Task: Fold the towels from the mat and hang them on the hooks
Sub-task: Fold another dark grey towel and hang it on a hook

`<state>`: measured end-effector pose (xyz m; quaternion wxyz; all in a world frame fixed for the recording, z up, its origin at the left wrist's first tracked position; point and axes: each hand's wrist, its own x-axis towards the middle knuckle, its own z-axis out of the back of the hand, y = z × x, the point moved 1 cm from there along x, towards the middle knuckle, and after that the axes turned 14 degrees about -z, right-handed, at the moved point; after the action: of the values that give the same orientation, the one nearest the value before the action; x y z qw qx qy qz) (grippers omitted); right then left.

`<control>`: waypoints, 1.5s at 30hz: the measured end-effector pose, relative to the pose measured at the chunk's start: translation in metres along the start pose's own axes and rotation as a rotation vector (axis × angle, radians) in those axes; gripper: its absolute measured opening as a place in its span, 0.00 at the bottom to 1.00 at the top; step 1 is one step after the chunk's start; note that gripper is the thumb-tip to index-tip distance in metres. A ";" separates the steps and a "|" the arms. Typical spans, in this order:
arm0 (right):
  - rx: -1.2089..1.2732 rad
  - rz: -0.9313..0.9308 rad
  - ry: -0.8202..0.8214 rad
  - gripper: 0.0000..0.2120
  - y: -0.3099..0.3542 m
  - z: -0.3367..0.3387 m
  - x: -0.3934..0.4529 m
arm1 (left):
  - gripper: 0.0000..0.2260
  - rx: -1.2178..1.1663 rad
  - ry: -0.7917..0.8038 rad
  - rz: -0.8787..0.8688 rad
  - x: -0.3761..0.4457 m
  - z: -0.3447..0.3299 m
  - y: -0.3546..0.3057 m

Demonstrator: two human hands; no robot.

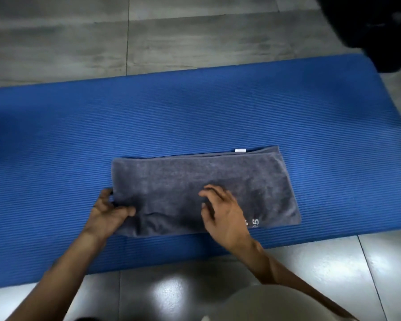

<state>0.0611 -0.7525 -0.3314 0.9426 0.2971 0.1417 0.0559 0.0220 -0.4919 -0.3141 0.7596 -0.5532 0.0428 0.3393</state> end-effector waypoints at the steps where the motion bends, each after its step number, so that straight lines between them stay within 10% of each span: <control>1: 0.138 -0.071 0.058 0.13 0.008 0.002 0.001 | 0.20 0.013 0.042 -0.047 -0.006 -0.007 -0.015; 8: 0.973 -0.455 0.393 0.19 0.038 0.039 0.014 | 0.32 0.347 0.327 -0.442 -0.072 -0.092 -0.084; 13: 0.837 -0.489 0.058 0.18 0.000 0.073 0.030 | 0.27 0.148 0.472 -0.485 -0.099 -0.144 -0.089; 32: 0.287 -0.585 -0.127 0.31 -0.104 0.112 0.045 | 0.14 0.474 0.483 -0.625 -0.088 -0.131 -0.020; 37: -0.176 -0.294 -0.350 0.28 -0.079 0.088 0.017 | 0.13 0.261 0.275 -0.443 -0.079 -0.139 -0.012; 41: -0.145 0.022 -0.182 0.22 -0.059 0.054 -0.018 | 0.19 0.138 0.310 -0.342 -0.078 -0.146 -0.011; 45: -0.288 0.180 -0.053 0.37 -0.056 0.030 -0.044 | 0.17 -0.077 0.296 -0.278 -0.080 -0.144 -0.029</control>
<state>0.0298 -0.8225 -0.3297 0.9701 0.1717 0.0802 0.1519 0.0216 -0.6591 -0.3100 0.7629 -0.6262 0.0642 0.1473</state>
